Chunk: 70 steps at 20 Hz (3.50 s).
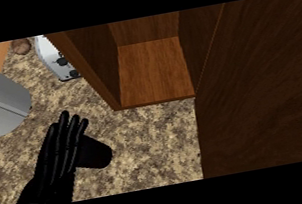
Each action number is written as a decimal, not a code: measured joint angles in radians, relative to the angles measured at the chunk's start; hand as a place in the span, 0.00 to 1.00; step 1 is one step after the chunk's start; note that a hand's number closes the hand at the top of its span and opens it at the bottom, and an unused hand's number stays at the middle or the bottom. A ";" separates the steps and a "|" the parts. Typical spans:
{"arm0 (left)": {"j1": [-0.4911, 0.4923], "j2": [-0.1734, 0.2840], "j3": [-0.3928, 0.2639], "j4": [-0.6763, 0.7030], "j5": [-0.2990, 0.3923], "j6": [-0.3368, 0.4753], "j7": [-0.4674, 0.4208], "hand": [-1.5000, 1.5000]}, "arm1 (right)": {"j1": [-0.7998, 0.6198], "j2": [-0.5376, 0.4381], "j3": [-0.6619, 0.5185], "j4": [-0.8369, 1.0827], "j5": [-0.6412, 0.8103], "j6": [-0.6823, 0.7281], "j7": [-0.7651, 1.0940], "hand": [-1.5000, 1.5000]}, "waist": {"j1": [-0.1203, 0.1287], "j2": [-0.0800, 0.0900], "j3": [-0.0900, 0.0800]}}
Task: Pick up the wine, place it into the cabinet and close the cabinet
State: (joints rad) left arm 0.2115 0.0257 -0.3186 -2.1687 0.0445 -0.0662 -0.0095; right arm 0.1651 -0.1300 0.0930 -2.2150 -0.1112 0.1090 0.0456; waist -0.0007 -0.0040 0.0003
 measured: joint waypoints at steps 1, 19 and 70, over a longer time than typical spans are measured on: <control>0.021 -0.005 -0.024 -0.018 0.016 0.000 0.018 0.00 | 0.002 -0.006 0.006 -0.016 -0.013 0.007 0.027 0.00 | 0.001 0.000 0.000; 0.102 -0.009 -0.388 -0.272 -0.141 0.244 0.278 0.00 | -0.055 -0.043 -0.013 -0.194 -0.107 0.012 0.330 0.00 | 0.001 0.001 0.000; 0.050 0.071 0.296 0.093 0.300 -0.029 0.174 0.00 | -0.185 -0.017 0.024 -0.267 -0.020 -0.069 0.535 0.00 | -0.003 0.002 -0.001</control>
State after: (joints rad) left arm 0.2619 0.0970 -0.0228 -2.0757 0.3446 -0.0949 0.1646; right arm -0.0201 -0.1472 0.1168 -2.4819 -0.1316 0.0398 0.5810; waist -0.0038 -0.0016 -0.0007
